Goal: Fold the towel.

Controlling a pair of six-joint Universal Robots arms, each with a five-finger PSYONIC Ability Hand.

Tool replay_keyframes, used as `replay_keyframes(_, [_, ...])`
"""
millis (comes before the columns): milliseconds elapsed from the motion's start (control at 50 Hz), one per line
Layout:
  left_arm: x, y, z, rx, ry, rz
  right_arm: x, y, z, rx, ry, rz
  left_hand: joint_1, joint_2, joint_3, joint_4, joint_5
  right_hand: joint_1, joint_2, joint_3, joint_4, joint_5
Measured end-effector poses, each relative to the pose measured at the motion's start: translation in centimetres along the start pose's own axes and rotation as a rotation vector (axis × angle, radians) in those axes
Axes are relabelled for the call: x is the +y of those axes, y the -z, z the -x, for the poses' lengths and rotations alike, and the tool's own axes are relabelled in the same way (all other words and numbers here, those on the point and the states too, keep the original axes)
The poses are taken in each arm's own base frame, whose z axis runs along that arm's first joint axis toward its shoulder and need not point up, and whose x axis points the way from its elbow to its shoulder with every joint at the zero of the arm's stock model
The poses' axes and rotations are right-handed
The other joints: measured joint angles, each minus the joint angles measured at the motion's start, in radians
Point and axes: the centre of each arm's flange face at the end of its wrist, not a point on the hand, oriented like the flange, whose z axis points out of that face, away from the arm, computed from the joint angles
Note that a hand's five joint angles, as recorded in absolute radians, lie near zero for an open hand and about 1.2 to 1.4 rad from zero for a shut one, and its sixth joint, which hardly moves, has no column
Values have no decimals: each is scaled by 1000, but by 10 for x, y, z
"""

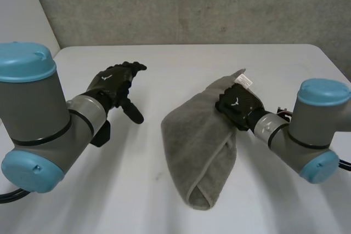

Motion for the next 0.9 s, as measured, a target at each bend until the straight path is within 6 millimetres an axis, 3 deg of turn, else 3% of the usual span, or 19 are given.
replay_keyframes(40, [-1, 0, 0, 1, -1, -2, 4, -7, -2, 51, 21, -26, 0, 0, 0, 0, 0, 202, 257, 253, 255, 243])
replay_keyframes(80, [-1, 1, 0, 1, -1, -3, 5, -9, -2, 66, 27, -34, 0, 0, 0, 0, 0, 202, 257, 253, 255, 243])
replay_keyframes(120, [-1, 1, -1, 1, -1, -4, 6, -14, -6, 104, 44, -59, 0, 0, 0, 0, 0, 354, 458, 464, 467, 449])
replay_keyframes(280, [-1, 2, -1, 3, -3, -4, -5, -14, -20, 155, 69, -98, -2, 0, 0, 0, 0, 358, 473, 495, 505, 478])
replay_keyframes(360, [0, 2, -2, 6, -3, -2, -21, -9, -35, 189, 85, -128, -2, 0, 0, 0, 0, 358, 473, 495, 505, 478])
replay_keyframes(440, [2, 3, -4, 10, 2, 4, -45, 0, -57, 237, 98, -165, -2, -1, 0, 0, 0, 358, 473, 495, 505, 478])
replay_keyframes(540, [9, 7, -13, 38, 46, 25, -94, 19, -87, 281, 84, -186, -2, -2, 0, -2, 0, 358, 473, 495, 505, 478])
replay_keyframes(560, [9, 7, -13, 38, 46, 25, -94, 19, -87, 281, 84, -186, -2, -2, 0, -2, 0, 358, 473, 495, 505, 478])
replay_keyframes(680, [22, 11, -28, 75, 235, 65, -150, 38, -87, 273, 73, -172, -2, -3, 0, -2, 0, 358, 473, 495, 509, 478])
replay_keyframes(780, [39, 4, -34, 80, 371, 120, -168, 52, -90, 309, 73, -151, -2, -3, 0, -2, 0, 358, 473, 495, 509, 478])
replay_keyframes(900, [63, -5, -47, 97, 418, 184, -184, 67, -90, 352, 70, -151, -2, -1, 0, 0, 0, 358, 473, 495, 509, 479])
